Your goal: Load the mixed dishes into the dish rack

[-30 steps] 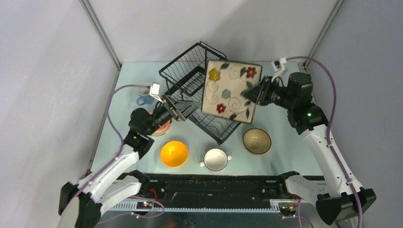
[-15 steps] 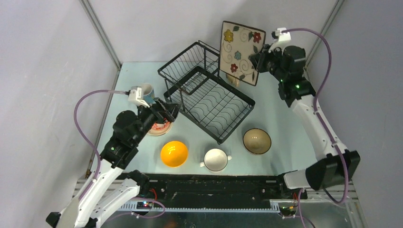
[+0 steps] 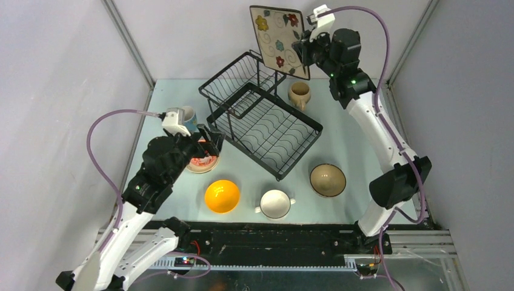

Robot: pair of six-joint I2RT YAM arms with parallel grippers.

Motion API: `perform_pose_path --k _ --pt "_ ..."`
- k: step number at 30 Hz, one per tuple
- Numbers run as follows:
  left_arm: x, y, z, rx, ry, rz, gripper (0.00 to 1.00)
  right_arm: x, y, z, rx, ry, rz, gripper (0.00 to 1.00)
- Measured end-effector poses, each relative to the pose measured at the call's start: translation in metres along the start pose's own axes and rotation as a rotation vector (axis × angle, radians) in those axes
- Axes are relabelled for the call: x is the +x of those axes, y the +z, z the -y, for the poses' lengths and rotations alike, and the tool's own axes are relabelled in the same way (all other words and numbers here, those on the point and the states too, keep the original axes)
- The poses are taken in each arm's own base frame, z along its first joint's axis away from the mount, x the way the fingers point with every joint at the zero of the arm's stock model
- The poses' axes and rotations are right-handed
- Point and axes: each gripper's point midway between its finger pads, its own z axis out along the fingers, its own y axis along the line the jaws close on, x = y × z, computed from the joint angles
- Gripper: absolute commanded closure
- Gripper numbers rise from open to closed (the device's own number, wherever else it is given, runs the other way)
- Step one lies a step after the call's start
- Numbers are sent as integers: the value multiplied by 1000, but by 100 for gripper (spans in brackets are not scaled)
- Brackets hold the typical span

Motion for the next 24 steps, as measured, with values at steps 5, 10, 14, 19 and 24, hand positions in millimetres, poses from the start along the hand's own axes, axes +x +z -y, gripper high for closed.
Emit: perform_pose_path --k 5,10,14,19,24 --pt "2 -1 -7 -36 31 -14 0 0 19 -8 -30 -58 4 100" --pt "2 -3 -16 -79 62 -27 0 8 49 -13 -39 -120 -6 100" --pt "1 -5 -22 -108 92 -27 0 28 68 -21 -43 -159 -43 100" --pt "0 -9 -26 -121 117 -26 0 54 90 -31 -57 -174 -79 100" --pt "-2 -12 -26 -117 124 -16 0 79 107 -43 -80 -172 -110 100"
